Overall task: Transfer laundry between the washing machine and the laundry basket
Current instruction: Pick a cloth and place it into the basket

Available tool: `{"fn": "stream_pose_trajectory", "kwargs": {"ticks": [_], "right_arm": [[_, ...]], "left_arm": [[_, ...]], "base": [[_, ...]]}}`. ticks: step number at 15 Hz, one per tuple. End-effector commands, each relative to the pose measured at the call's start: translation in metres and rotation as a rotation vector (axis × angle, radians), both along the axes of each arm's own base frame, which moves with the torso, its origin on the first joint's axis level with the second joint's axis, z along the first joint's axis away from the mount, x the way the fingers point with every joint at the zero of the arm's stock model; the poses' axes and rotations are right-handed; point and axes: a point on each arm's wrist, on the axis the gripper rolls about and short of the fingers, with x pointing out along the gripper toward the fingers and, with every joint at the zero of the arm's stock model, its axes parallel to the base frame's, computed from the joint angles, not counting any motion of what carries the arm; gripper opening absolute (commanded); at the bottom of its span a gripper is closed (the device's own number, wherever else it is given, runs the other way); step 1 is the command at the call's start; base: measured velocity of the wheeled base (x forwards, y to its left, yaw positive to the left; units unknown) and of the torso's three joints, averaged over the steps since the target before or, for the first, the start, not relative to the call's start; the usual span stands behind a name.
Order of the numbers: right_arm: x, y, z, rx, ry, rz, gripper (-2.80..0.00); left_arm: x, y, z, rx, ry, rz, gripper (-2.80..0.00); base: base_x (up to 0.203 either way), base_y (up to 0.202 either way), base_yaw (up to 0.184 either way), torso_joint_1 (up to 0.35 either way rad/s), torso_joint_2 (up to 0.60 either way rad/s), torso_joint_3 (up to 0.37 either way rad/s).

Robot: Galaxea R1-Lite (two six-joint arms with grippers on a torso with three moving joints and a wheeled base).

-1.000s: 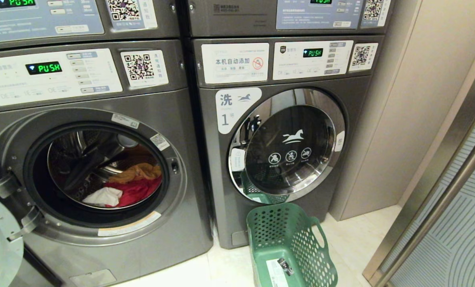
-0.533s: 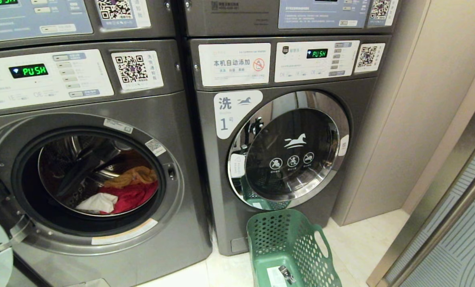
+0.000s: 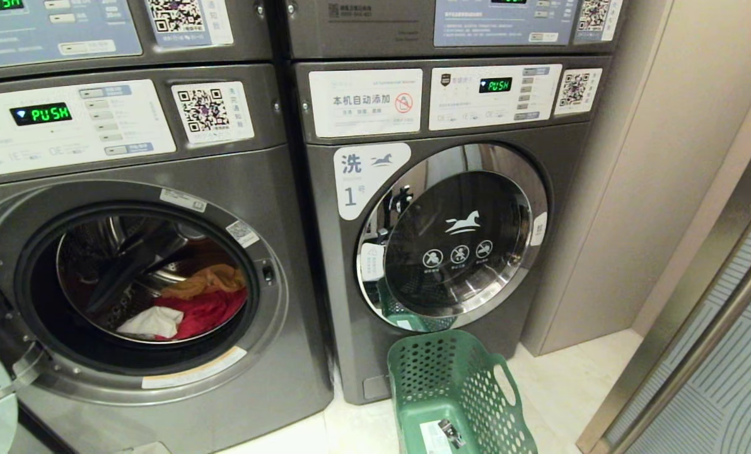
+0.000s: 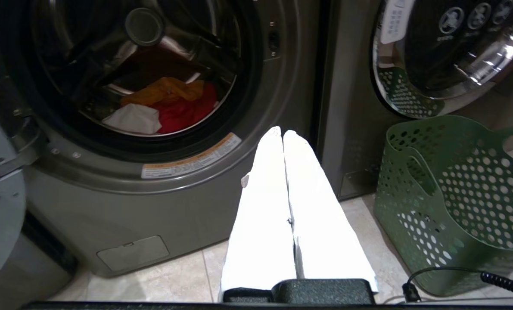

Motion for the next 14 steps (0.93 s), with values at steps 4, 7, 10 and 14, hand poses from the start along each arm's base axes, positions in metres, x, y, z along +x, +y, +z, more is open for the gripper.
{"fn": "stream_pose_trajectory", "kwargs": {"ticks": [4,7,10,14], "right_arm": [[0.0001,0.0,-0.0001,0.005,0.002,0.001,-2.8],[0.0001,-0.0001,-0.0001,0.008,0.002,-0.002,-2.8],[0.0001,-0.0001,-0.0001,0.009,0.003,-0.002,-2.8],[0.0001,0.0,-0.0001,0.009,0.003,-0.001,-2.8]], "left_arm": [[-0.0001,0.0,0.0002,-0.001,-0.003,0.003,-2.8],[-0.0001,0.0,0.0002,-0.001,-0.003,0.003,-2.8],[-0.0001,0.0,0.0002,-0.001,-0.003,0.003,-2.8],[-0.0001,0.0,0.0003,-0.003,-0.005,0.003,-2.8]], "base": [[0.0,-0.009,0.151,0.002,0.0,0.003],[-0.002,-0.008,0.172,0.004,0.01,0.004],[0.0,-0.005,0.104,0.006,0.0,0.003],[0.0,0.0,0.0,0.0,0.0,0.0]]}}
